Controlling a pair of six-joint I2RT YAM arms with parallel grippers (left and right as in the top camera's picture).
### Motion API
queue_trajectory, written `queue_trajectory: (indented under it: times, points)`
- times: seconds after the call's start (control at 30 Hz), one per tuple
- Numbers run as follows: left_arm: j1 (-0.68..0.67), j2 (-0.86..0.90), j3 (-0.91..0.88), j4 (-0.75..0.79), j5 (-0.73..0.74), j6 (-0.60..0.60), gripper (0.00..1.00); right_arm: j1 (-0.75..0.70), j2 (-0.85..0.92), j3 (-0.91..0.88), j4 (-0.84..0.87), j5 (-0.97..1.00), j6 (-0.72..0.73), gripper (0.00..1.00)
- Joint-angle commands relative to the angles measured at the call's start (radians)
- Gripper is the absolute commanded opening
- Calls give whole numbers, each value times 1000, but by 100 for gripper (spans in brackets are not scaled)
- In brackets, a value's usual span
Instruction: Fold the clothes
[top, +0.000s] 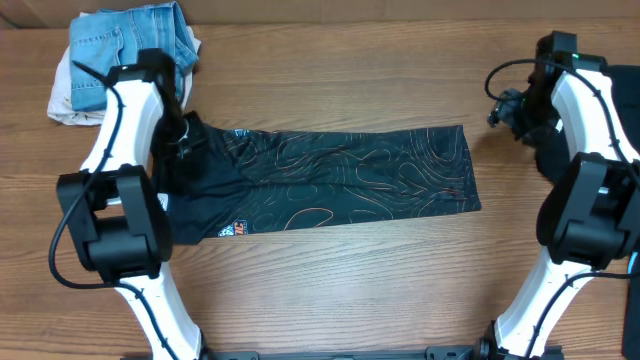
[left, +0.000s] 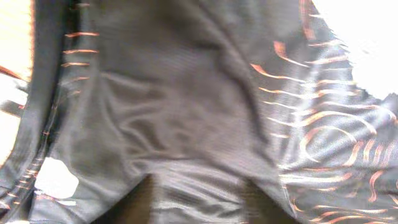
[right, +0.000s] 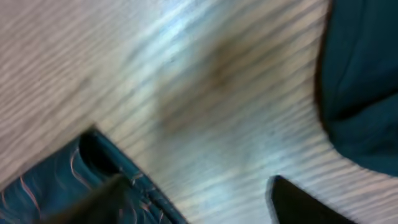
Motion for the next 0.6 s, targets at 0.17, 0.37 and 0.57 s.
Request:
queue_trajectory:
  times: [0.17,0.37,0.57]
  points:
    - [-23,-1,22,-31,76,26,82,-16,-4,-8,-41,-227,-312,100]
    - [-37,-20,105,-57,174,110,83,-19,-4,-34,-88,-309,-367,100]
    - [-63,-113,152,-57,164,120,84,-26,-4,-35,-88,-236,-367,100]
